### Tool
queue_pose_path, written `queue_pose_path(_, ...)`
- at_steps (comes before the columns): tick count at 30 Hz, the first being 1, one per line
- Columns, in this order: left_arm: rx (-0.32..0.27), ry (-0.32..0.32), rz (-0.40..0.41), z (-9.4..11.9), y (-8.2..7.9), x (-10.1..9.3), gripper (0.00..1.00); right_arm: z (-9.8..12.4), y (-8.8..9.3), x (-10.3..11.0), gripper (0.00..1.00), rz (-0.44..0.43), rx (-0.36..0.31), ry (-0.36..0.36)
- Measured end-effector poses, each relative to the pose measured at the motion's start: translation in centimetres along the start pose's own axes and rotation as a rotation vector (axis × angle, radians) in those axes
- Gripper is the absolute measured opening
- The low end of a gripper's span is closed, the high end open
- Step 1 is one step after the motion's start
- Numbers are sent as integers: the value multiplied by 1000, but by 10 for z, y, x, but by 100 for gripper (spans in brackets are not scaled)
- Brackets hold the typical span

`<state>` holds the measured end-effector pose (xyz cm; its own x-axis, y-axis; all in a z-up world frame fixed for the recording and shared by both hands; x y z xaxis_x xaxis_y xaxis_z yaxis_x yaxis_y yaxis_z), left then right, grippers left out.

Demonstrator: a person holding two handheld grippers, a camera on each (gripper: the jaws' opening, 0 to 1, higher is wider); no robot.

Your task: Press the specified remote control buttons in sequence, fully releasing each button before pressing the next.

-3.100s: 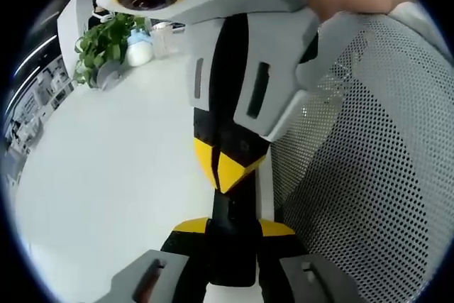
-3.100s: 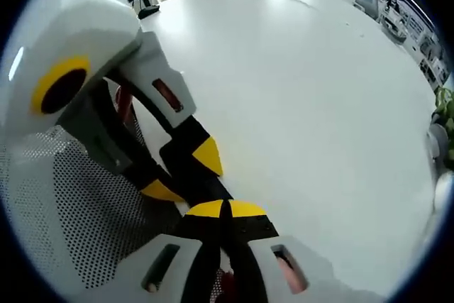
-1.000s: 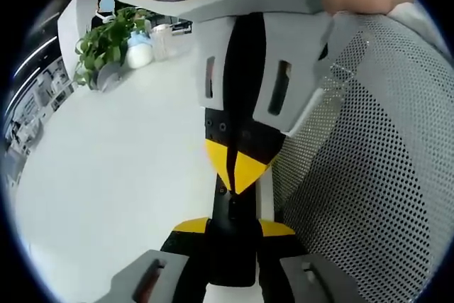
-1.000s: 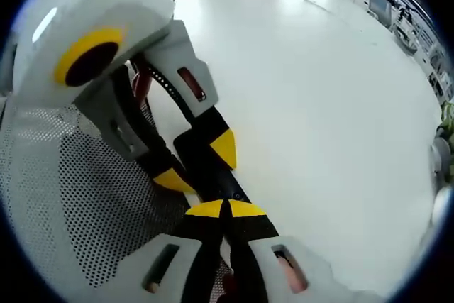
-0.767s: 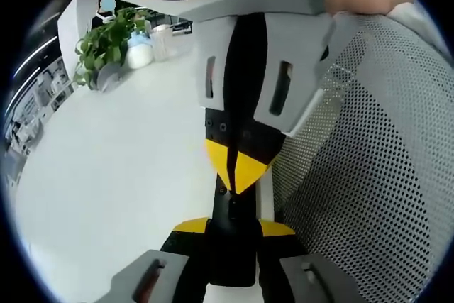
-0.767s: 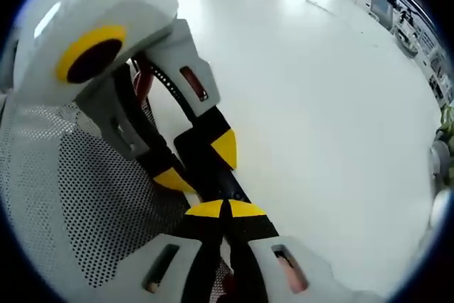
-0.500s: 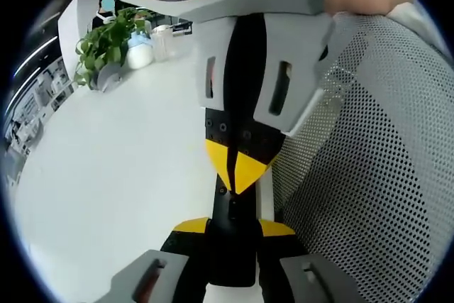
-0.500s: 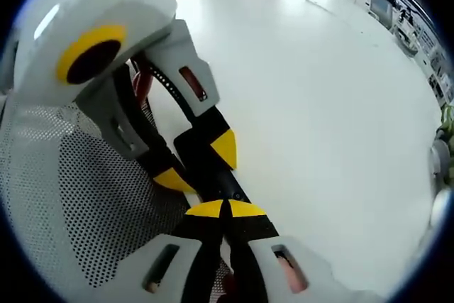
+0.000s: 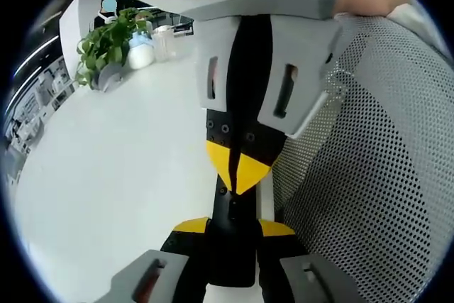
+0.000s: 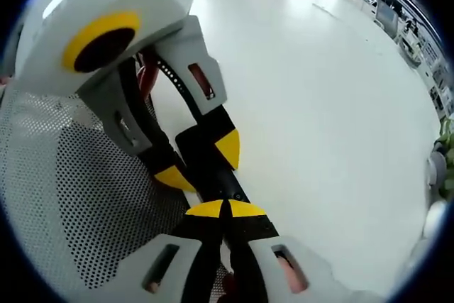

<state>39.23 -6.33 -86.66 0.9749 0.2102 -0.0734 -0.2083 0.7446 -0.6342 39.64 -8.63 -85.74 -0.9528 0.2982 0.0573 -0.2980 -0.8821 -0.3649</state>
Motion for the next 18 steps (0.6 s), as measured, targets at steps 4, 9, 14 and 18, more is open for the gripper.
queue_pose_path(4,2,-2,4,0,0,0,24,1,0,1,0,25,2,8)
queue_pose_path(9,-3,-6,9,0,-1,0,24,1,0,1,0,43,9,15)
queue_pose_path(14,-6,-11,12,0,-1,0,25,2,0,0,0,30,6,13)
queue_pose_path(18,-3,-10,7,0,-1,0,25,1,2,3,0,29,13,-6)
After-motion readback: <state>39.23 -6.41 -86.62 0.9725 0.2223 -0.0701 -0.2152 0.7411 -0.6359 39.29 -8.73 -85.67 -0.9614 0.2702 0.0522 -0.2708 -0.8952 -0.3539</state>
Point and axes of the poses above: the point that each gripper's makers call its tool centre point, and the gripper's own axes: z roughly backward along the fingers, x roughly to its left, y roughly out of its underside, the point moved 1 cm from there along z, roughly backward along the fingers, and after that the axes turned 5 degrees about z, right-handed, at the moved point
